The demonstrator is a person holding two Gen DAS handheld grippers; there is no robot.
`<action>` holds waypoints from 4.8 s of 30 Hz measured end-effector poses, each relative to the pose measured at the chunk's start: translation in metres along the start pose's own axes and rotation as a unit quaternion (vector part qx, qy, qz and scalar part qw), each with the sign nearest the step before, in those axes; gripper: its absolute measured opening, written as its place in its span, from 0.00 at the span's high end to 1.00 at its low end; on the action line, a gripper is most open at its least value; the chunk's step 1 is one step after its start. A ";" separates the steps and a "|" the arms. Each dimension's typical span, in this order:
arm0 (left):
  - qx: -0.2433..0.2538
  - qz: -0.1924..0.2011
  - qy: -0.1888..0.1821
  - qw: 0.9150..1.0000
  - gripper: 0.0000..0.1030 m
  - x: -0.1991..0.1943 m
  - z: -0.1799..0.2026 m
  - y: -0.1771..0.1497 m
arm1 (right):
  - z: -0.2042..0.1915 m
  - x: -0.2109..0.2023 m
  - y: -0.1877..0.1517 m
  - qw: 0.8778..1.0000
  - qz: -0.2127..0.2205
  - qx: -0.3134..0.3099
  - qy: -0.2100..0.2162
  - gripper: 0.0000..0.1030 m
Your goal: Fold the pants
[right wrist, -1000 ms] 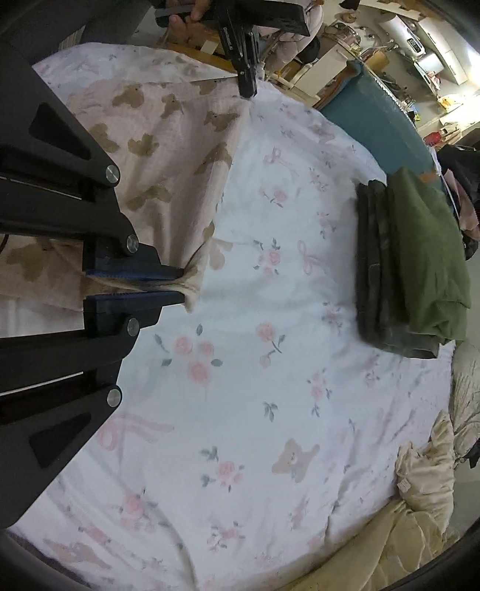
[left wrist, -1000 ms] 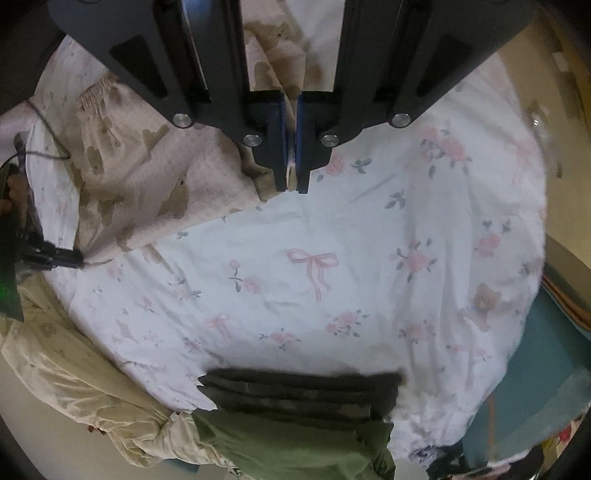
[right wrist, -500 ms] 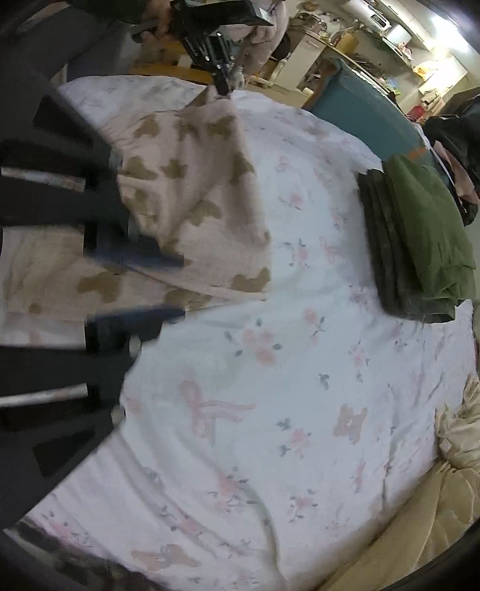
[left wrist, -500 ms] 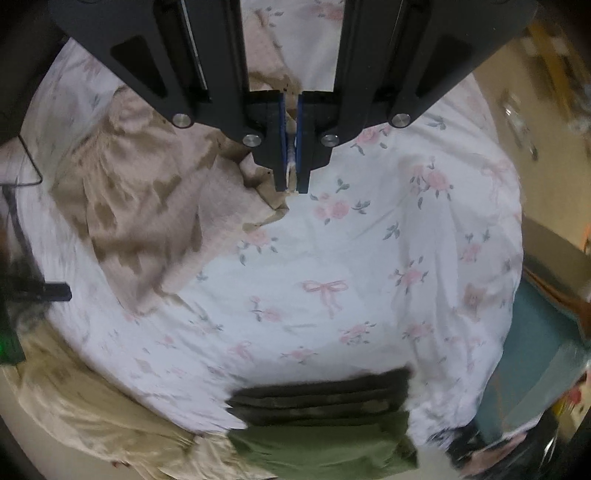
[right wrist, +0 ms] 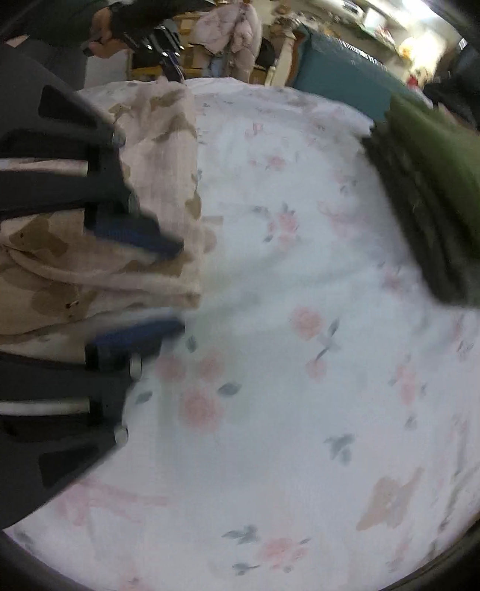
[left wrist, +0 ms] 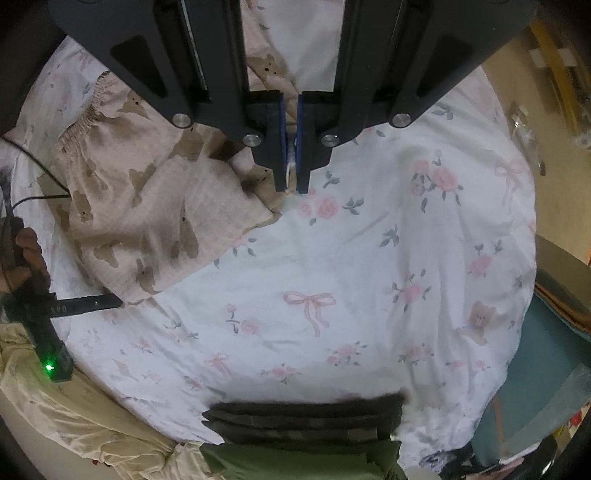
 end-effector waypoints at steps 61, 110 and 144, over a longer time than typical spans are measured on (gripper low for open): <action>-0.198 -0.017 0.034 0.979 0.16 -0.046 0.019 -0.100 | -0.005 -0.132 -0.138 0.993 0.037 0.089 -0.075 0.29; -0.090 0.181 -0.026 0.979 0.92 -0.089 0.009 0.175 | -0.129 -0.139 0.097 0.973 0.209 -0.095 0.004 0.91; -0.074 0.213 0.182 0.957 0.23 0.039 -0.176 0.342 | -0.058 -0.036 0.338 0.961 0.204 -0.084 -0.164 0.52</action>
Point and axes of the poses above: each gripper's, at about its wrist camera, not at the fingertips, and x roughly the way its jaws point, z to its right, y to its top, the point moved 10 cm from there along x, roughly the way its jaws point, and after that the axes turned 10 degrees about z, right-handed, at the moved point
